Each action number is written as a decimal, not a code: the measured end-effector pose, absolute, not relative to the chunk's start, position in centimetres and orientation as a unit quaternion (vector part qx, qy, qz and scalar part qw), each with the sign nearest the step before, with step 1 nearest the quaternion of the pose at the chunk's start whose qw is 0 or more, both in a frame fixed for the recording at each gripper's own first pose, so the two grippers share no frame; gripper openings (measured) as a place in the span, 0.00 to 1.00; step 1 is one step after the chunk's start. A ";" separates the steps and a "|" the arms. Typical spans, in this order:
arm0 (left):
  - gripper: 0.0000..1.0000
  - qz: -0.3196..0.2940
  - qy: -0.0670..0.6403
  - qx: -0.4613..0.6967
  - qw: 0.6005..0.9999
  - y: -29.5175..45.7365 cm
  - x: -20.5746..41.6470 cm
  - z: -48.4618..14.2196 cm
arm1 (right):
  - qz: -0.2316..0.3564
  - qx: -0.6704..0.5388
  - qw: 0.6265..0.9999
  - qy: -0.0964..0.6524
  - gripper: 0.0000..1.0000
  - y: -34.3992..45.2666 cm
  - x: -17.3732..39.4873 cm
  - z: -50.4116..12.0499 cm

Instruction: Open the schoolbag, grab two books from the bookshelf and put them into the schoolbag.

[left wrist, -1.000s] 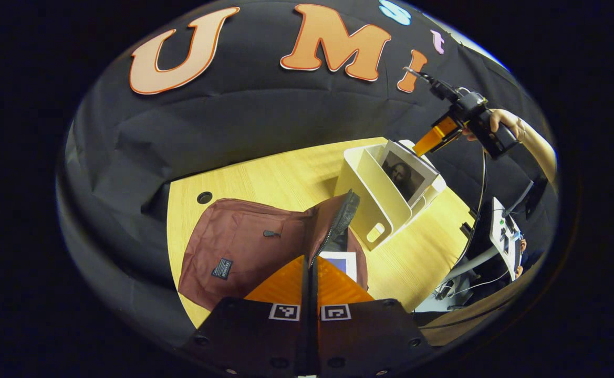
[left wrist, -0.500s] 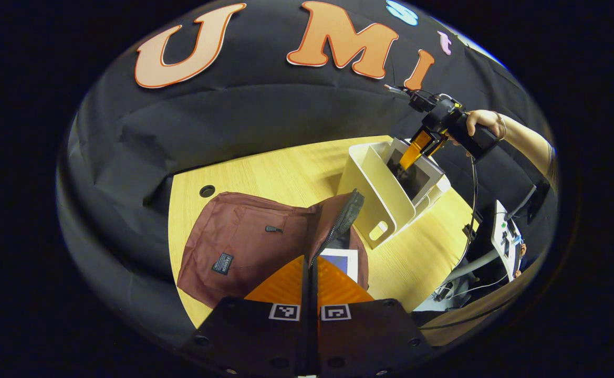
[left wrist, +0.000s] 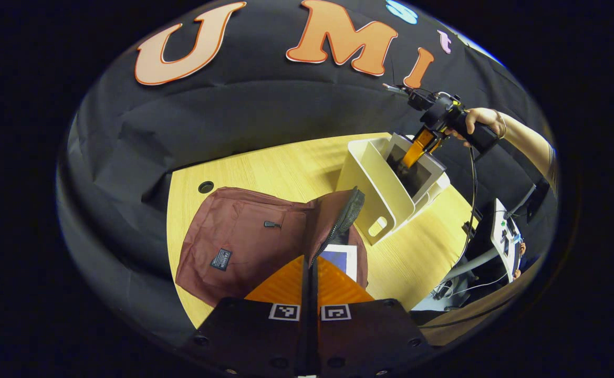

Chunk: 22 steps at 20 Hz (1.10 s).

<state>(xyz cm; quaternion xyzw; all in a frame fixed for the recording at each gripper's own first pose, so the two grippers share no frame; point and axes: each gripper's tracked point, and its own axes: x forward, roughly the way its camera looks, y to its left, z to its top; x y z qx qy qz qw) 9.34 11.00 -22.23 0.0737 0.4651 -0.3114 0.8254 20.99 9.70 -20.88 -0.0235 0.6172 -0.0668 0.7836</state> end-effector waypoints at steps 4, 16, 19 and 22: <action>0.00 -0.318 0.462 0.076 0.825 11.0 9.3 -22.2 | -0.079 -0.024 0.798 0.596 0.37 9.5 20.4 -17.8; 0.01 -0.333 0.461 0.068 0.820 11.9 9.3 -23.0 | -0.075 -0.016 0.881 0.468 0.35 13.3 14.9 0.3; 0.00 -0.341 0.459 0.068 0.818 11.7 9.2 -22.9 | -0.056 -0.014 0.892 0.449 0.34 16.5 11.3 2.7; 0.00 -0.340 0.457 0.068 0.819 12.0 9.4 -23.1 | -0.013 0.017 0.896 0.443 0.33 21.2 8.6 1.7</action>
